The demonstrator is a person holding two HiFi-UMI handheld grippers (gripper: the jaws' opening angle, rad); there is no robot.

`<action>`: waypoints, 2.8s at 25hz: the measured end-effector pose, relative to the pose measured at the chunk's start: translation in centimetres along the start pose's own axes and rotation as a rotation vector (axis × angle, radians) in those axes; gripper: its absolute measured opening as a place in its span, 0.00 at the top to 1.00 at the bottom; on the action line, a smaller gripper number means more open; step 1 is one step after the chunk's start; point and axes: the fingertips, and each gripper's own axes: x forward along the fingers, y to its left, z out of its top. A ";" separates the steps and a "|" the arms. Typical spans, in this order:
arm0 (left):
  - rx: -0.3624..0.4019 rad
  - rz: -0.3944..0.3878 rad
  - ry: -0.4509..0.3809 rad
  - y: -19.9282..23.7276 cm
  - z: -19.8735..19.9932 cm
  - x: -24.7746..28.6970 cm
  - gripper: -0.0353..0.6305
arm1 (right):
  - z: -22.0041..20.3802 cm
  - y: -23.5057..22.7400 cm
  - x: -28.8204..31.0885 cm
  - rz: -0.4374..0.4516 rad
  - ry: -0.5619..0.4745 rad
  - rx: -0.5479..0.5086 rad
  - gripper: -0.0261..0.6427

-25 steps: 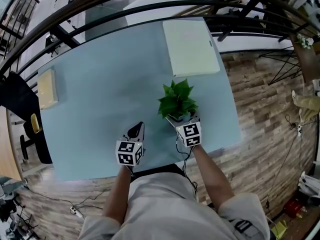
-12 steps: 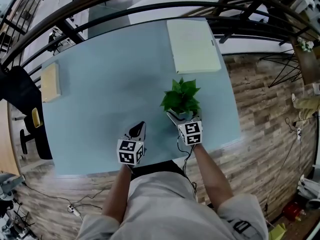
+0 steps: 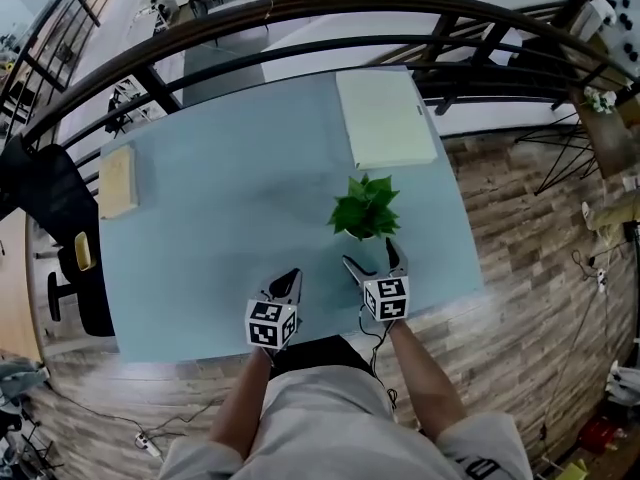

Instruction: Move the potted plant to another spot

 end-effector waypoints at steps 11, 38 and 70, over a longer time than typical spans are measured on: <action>0.017 -0.024 -0.044 -1.9 -0.6 -3.8 0.93 | -0.9 2.7 -4.7 -0.038 -0.004 -0.010 0.47; -0.027 -0.060 -0.166 -6.3 -1.6 -10.5 0.93 | 0.5 10.5 -14.7 -0.031 -0.046 -0.314 0.96; 0.063 0.236 -0.507 -17.7 14.1 -8.7 0.93 | 18.4 -2.9 -20.1 0.154 -0.440 -0.260 0.96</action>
